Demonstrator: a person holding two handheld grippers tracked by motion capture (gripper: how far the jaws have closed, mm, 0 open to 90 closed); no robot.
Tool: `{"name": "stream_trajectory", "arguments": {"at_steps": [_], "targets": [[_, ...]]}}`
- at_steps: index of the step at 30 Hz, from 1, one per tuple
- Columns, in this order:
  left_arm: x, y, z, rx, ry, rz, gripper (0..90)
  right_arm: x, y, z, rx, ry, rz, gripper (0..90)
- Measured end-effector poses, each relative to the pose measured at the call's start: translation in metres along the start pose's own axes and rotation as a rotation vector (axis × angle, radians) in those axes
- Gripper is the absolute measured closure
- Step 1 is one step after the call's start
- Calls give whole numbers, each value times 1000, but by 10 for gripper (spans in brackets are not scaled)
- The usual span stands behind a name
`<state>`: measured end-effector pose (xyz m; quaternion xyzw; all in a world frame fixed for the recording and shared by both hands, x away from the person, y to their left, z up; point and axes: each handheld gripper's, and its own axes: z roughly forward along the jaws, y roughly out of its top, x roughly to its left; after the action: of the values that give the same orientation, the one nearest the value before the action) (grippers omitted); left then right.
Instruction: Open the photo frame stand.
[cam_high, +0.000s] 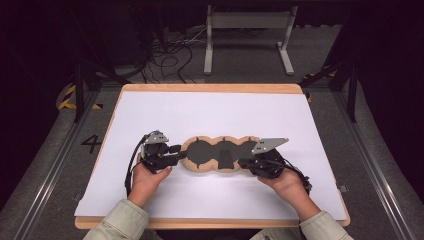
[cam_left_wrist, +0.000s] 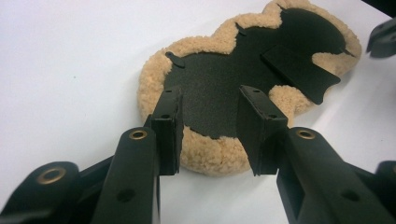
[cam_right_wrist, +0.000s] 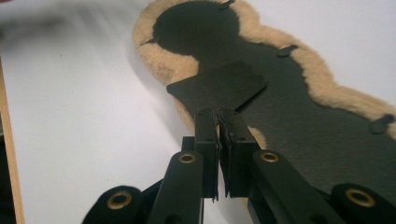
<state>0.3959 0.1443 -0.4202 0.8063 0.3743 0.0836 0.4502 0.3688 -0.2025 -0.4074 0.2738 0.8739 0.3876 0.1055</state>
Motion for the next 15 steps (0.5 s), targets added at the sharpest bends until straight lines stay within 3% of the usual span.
{"name": "stream_trajectory", "arguments": {"at_steps": [15], "targets": [[1,0,1,3,-2,3,601,6,-14,30,125,35,-9,900]]}}
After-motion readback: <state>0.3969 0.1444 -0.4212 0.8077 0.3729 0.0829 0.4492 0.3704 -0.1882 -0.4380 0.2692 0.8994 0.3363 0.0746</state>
